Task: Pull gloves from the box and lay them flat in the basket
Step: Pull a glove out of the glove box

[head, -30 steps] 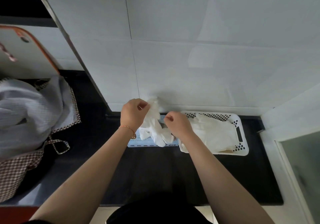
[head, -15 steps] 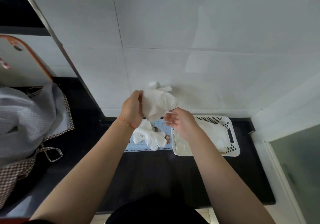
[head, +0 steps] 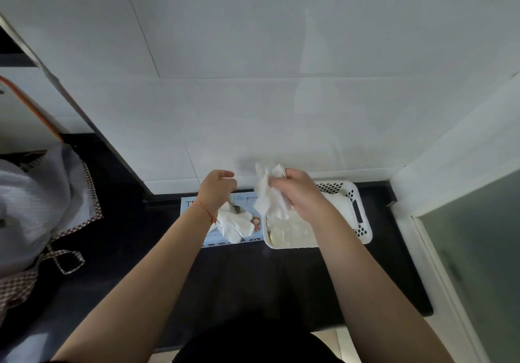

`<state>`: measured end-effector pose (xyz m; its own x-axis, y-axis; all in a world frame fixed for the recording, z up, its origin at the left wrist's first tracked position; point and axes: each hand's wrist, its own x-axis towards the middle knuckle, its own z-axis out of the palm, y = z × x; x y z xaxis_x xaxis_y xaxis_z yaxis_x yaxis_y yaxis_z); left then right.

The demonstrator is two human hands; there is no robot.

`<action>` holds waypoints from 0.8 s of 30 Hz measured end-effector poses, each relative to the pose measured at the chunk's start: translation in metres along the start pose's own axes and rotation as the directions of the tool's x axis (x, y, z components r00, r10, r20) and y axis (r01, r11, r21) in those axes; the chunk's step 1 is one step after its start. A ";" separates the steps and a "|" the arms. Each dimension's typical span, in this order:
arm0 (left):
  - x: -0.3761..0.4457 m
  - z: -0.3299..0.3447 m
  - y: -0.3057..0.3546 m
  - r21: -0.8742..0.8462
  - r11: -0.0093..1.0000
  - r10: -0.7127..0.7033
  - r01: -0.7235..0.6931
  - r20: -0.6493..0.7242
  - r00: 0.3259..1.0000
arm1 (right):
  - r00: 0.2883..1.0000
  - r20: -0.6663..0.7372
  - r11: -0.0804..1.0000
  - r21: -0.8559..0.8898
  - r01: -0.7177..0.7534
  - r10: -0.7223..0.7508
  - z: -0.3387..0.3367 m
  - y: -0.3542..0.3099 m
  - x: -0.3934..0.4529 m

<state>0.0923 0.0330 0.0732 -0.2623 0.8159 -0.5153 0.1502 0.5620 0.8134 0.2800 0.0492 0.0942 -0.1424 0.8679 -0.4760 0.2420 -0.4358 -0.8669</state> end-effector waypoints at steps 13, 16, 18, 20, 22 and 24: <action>-0.027 0.017 0.040 0.086 0.906 0.342 -0.415 0.429 0.836 | 0.935 0.078 0.832 -0.436 0.344 -0.346 -0.026 -0.052 -0.028; -0.025 0.023 0.036 0.206 0.888 0.292 -0.411 0.436 0.851 | 0.913 0.032 0.818 -0.432 0.379 -0.406 -0.034 -0.050 -0.026; -0.021 0.026 0.029 0.255 0.893 0.239 -0.371 0.430 0.871 | 0.912 -0.001 0.826 -0.424 0.370 -0.409 -0.040 -0.047 -0.026; -0.020 0.029 0.023 0.220 0.913 0.221 -0.342 0.438 0.871 | 0.908 -0.036 0.825 -0.434 0.362 -0.418 -0.046 -0.042 -0.026; -0.021 0.030 0.021 0.145 0.941 0.212 -0.305 0.447 0.869 | 0.903 -0.082 0.830 -0.435 0.349 -0.422 -0.053 -0.037 -0.024; -0.022 0.033 0.019 0.037 0.973 0.184 -0.226 0.459 0.869 | 0.915 -0.132 0.861 -0.411 0.299 -0.381 -0.059 -0.031 -0.023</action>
<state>0.1324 0.0301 0.0910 0.2377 0.8749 -0.4220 0.2411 0.3677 0.8981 0.3319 0.0570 0.1405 -0.0955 0.9917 -0.0861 0.5599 -0.0180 -0.8284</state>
